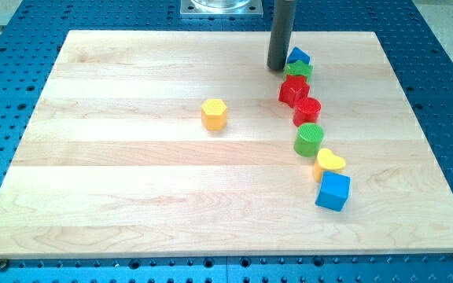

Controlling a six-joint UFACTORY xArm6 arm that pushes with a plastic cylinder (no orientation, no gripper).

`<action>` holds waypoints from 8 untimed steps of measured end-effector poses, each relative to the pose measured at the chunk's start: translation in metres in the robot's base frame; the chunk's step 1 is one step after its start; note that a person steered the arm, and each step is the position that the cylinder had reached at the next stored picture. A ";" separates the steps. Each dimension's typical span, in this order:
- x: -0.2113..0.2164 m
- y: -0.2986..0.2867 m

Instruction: Slide the yellow hexagon horizontal to the blue triangle

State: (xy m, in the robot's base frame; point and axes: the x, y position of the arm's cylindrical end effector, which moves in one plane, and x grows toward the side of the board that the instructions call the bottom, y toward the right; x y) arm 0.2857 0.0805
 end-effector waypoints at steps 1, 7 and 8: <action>0.020 -0.089; 0.092 -0.089; 0.046 -0.085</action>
State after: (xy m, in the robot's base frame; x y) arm 0.3321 -0.0042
